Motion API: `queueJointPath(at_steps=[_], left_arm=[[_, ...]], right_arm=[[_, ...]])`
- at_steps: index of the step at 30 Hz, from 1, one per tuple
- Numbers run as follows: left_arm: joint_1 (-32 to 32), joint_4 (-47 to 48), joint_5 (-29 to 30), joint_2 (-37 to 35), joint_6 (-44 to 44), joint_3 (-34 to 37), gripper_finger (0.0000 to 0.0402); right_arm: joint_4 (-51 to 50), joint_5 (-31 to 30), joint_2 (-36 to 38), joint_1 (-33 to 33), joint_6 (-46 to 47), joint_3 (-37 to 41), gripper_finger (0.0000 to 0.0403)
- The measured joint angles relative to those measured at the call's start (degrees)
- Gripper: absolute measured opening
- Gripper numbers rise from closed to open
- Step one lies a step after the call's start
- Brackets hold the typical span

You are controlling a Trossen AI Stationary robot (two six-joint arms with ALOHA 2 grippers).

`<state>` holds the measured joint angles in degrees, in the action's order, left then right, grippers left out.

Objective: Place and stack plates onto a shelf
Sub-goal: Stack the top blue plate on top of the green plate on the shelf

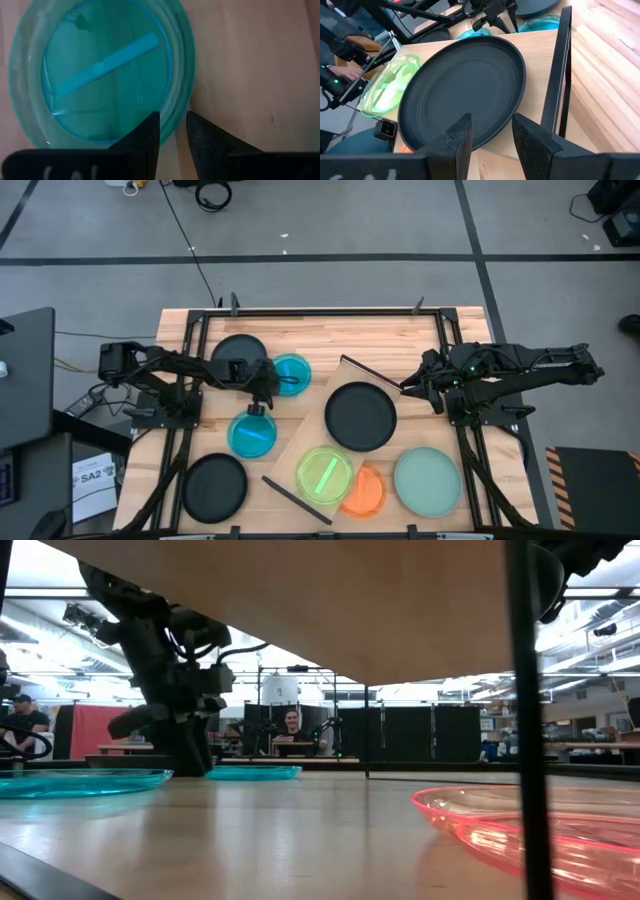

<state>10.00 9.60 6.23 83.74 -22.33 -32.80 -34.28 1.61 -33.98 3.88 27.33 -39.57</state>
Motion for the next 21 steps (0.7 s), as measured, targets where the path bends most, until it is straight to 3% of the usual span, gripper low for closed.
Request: queueJointPath(at_steps=[16,21], left_arm=[[0.0,-1.5,0.1,2.4,0.2,-0.2,0.0103],[0.0,-1.5,0.0,2.5,0.2,-0.1,0.0082]], right_arm=[[0.4,0.0,0.0,0.0,0.0,0.0,0.0145],[0.9,0.0,0.0,0.0,-0.4,0.0,0.0145]])
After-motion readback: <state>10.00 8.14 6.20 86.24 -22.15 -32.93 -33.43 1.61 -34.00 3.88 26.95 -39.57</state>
